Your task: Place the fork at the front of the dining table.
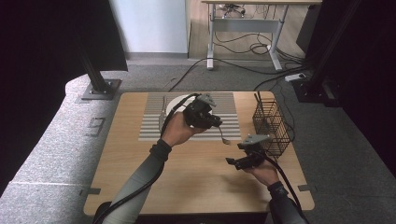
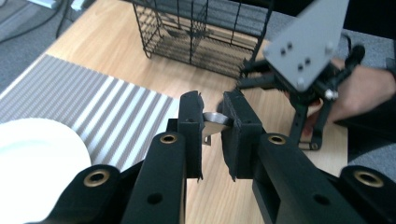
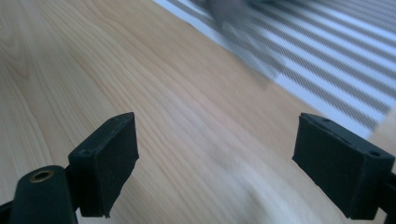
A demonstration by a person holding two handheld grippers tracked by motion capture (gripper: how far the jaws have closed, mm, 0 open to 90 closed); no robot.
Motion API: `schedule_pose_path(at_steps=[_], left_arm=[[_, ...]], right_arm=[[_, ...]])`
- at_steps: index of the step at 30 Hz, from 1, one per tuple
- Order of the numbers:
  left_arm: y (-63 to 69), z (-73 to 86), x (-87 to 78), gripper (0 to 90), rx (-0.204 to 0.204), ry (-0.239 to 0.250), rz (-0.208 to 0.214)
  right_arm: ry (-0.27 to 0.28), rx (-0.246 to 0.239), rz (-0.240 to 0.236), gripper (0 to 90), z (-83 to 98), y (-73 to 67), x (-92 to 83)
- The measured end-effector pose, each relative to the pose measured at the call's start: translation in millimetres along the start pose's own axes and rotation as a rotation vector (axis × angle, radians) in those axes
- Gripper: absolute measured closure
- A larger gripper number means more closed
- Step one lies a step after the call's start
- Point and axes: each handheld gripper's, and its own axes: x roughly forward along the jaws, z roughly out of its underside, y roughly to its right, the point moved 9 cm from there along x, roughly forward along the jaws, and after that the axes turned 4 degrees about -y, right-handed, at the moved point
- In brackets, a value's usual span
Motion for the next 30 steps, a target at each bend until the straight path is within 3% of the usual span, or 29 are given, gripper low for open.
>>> schedule_pose_path(at_steps=[5,12,19,24,30], left_arm=[[3.0,19.3,1.9,77.9,0.005,-0.006,0.025],[8.1,40.2,4.0,77.9,0.032,-0.025,0.066],[10.6,49.6,1.6,77.9,0.053,-0.022,0.093],[12.0,51.7,0.3,77.9,0.06,-0.015,0.105],[8.1,51.1,-1.4,76.7,0.039,0.027,0.096]], right_arm=[[-0.004,-0.041,-0.054,27.2,-21.5,-7.7,6.1],[0.009,-0.137,-0.155,50.1,-48.5,-25.7,11.1],[0.03,-0.223,-0.232,69.6,-60.4,-39.7,15.8],[0.033,-0.27,-0.252,81.3,-60.7,-47.7,17.8],[0.042,-0.305,-0.205,83.8,-61.8,-50.3,15.7]])
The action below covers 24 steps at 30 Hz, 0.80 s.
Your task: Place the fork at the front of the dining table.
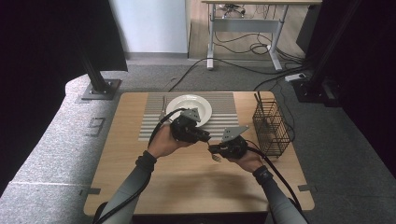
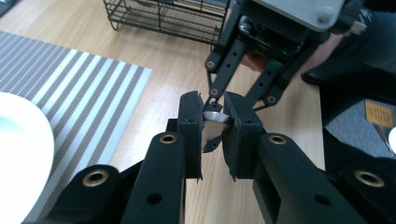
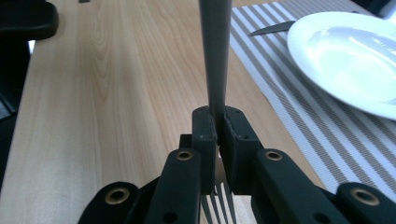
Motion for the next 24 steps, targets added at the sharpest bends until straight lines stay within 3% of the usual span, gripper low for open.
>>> schedule_pose_path(at_steps=[2,5,11,14,17,24], left_arm=[[-2.3,-0.7,-0.2,74.1,-0.007,0.026,-0.024],[-5.9,0.2,-1.8,62.0,-0.011,0.048,-0.064],[-14.8,6.2,-8.9,34.6,-0.007,0.117,-0.203],[-17.9,13.4,-13.4,25.8,-0.043,0.155,-0.24],[-20.5,26.0,-14.7,17.7,-0.074,0.166,-0.285],[-17.1,70.6,6.2,10.9,-0.134,0.144,-0.299]], right_arm=[[0.006,0.005,0.009,84.1,-0.7,0.2,-1.0],[-0.009,0.002,0.03,84.3,1.0,1.8,-1.2],[-0.034,0.021,0.064,84.4,4.5,5.7,-0.2],[-0.048,0.037,0.08,84.4,6.8,9.1,0.0],[-0.066,0.052,0.101,84.4,9.8,13.6,-0.6],[-0.092,0.119,0.166,84.5,16.0,30.0,-3.8]])
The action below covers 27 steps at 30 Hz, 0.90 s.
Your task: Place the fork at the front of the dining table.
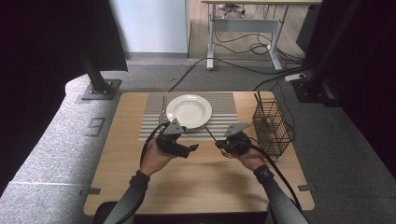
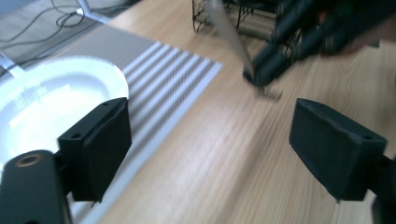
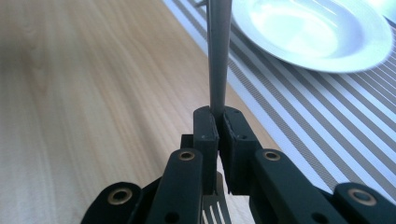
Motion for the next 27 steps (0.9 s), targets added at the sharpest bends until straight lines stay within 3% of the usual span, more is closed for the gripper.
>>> schedule_pose_path(at_steps=[5,8,9,10,14,20,27], left_arm=[[2.3,37.0,12.5,0.4,-0.035,-0.047,-0.025],[5.1,58.9,18.7,0.0,-0.049,-0.072,-0.035],[5.1,58.9,18.7,0.0,-0.049,-0.072,-0.035],[8.3,72.3,23.3,0.0,-0.062,-0.078,-0.031],[13.3,95.6,32.5,0.0,-0.037,-0.134,-0.038],[19.0,109.8,35.9,0.0,-0.006,-0.158,-0.043],[18.5,119.0,38.5,0.0,-0.025,-0.168,-0.024]], right_arm=[[-0.024,0.042,0.056,84.4,3.0,15.5,0.4],[-0.043,0.084,0.1,84.5,5.8,29.4,0.5],[-0.043,0.084,0.1,84.5,5.8,29.4,0.5],[-0.055,0.106,0.133,84.5,7.6,39.9,0.8],[-0.064,0.147,0.181,84.5,7.2,59.6,1.2],[-0.064,0.172,0.234,84.5,-2.8,84.0,2.4],[-0.095,0.188,0.274,84.5,-14.9,104.6,13.5]])
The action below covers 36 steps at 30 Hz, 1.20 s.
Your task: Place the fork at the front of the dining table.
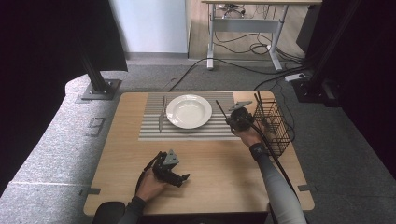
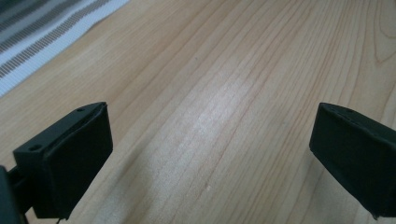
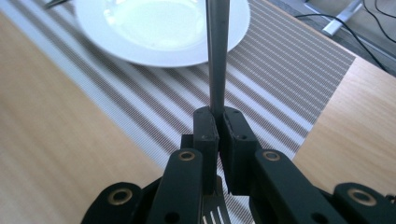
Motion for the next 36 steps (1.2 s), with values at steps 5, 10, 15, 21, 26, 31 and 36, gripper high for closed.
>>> schedule_pose_path(at_steps=[5,10,15,21,26,31,36], left_arm=[[0.5,1.9,2.8,0.0,-0.006,-0.011,0.018],[1.5,4.8,6.0,0.0,0.014,-0.056,0.011],[3.7,5.7,6.7,0.0,0.032,-0.068,0.022],[4.5,5.9,6.6,0.0,0.04,-0.07,0.032],[5.1,5.9,6.6,0.3,0.041,-0.07,0.041],[5.4,5.9,6.6,0.9,0.043,-0.07,0.045],[5.5,5.9,6.6,1.2,0.045,-0.069,0.048]], right_arm=[[-0.034,0.013,0.03,84.5,-14.9,10.8,27.5],[-0.087,0.035,0.073,84.5,-19.8,26.0,53.5],[-0.134,0.078,0.107,84.6,-15.8,42.3,75.5],[-0.178,0.123,0.14,84.5,-1.1,61.2,95.4],[-0.203,0.129,0.171,84.8,7.6,69.3,105.0],[-0.223,0.138,0.192,85.2,13.3,73.4,110.8],[-0.225,0.167,0.199,85.1,17.0,78.8,113.6]])
